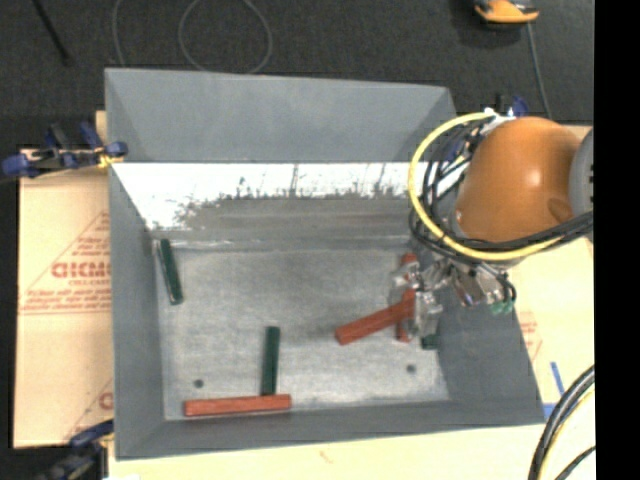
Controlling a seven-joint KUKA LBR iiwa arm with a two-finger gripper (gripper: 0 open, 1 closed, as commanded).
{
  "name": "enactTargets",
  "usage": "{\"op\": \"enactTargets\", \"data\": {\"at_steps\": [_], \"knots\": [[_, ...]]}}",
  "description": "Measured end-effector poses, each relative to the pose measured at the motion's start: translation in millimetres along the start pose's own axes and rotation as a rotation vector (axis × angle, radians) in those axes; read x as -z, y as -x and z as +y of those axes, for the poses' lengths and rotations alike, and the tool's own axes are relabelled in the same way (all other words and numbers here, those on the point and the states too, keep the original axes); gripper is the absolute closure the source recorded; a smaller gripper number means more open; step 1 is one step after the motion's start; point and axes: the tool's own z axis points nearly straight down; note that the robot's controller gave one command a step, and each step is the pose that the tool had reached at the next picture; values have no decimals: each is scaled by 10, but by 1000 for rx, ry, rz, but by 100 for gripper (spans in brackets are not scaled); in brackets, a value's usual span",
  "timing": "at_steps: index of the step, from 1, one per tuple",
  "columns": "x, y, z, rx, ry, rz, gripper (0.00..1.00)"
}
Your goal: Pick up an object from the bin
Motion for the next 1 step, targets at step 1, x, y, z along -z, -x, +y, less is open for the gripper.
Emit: {"op": "enactTargets", "data": {"at_steps": [1], "knots": [[638, -76, -210, 507, 3, 4, 100]]}}
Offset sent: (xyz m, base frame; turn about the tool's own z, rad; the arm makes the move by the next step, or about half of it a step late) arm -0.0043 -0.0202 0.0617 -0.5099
